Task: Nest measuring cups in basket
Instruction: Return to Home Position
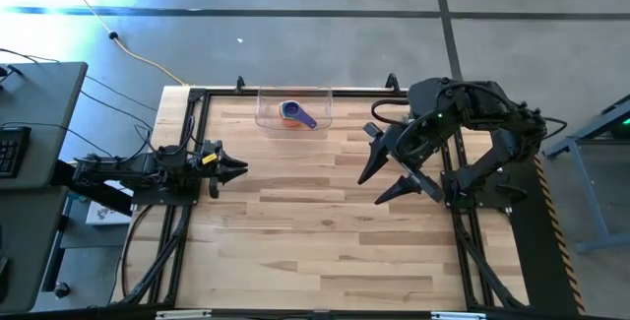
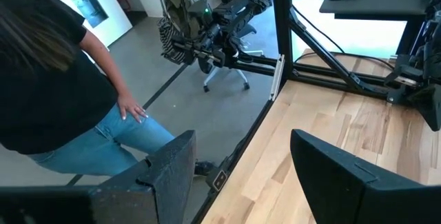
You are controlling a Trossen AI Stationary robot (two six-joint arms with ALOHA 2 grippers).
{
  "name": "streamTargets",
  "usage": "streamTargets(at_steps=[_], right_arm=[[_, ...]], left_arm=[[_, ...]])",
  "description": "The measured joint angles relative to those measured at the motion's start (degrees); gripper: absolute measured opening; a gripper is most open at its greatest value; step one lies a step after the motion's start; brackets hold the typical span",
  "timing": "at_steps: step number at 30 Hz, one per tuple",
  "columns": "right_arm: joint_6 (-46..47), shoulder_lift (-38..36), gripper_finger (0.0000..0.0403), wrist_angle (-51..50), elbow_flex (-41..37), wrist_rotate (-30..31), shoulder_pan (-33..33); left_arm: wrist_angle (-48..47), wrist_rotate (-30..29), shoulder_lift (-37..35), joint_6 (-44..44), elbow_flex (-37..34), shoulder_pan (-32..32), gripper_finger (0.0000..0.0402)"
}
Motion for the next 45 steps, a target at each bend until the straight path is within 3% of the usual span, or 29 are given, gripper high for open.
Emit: streamTargets(at_steps=[28, 36, 45], right_arm=[[-3.34, -1.78, 0.0229, -6.99, 0.07, -0.33, -0.22], [-8.98, -9.56, 0.0229, -8.12, 0.07, -6.15, -4.00], [-11.48, -19.73, 0.0229, -12.72, 0.07, -6.72, -11.52]], left_arm=[[0.00, 0.00, 0.00, 0.00, 0.00, 0.00, 0.0085], [-0.01, 0.00, -0.01, 0.00, 0.00, -0.01, 0.0085], [0.00, 0.00, 0.01, 0.00, 0.00, 0.01, 0.0085]])
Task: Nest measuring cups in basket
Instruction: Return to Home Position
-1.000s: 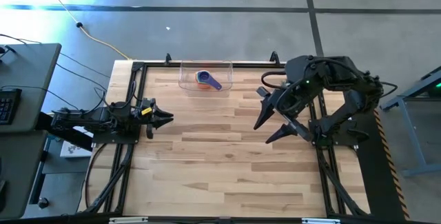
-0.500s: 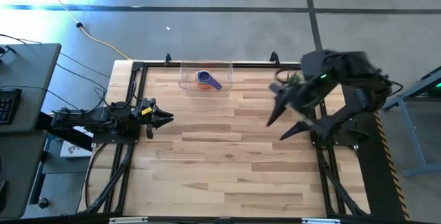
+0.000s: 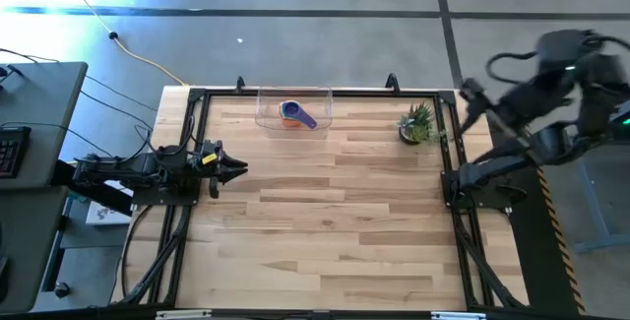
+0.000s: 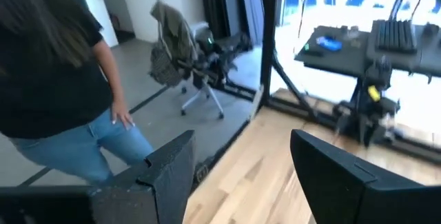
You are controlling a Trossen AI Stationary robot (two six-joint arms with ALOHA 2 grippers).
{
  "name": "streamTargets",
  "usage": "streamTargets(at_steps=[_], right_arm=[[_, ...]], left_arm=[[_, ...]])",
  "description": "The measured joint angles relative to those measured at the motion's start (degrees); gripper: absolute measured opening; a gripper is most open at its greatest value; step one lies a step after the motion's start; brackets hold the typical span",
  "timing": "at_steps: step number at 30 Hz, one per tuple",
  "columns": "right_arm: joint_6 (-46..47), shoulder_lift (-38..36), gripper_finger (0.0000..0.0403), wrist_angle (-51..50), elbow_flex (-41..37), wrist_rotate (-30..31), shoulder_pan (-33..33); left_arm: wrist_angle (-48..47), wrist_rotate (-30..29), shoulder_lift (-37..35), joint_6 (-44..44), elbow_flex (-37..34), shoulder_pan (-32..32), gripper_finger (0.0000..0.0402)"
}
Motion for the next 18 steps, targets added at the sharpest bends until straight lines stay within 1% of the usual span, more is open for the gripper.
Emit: streamTargets(at_steps=[4, 9, 14, 18], right_arm=[[-0.55, -2.88, 0.0229, 1.39, 0.00, -4.23, -2.38], [0.92, -3.68, 0.0229, 0.75, 0.00, -5.25, -2.99], [1.93, -0.23, 0.0229, 3.03, -0.02, -7.85, -2.35], [3.81, 4.44, 0.0229, 2.76, -0.05, -9.19, 1.88]], left_arm=[[0.00, 0.00, -0.02, 0.02, 0.00, -0.02, 0.0085], [-0.01, 0.00, -0.02, 0.00, 0.00, -0.02, 0.0085], [0.00, 0.00, -0.02, 0.00, 0.00, 0.00, 0.0085], [0.00, 0.00, -0.01, 0.00, 0.00, -0.02, 0.0085]])
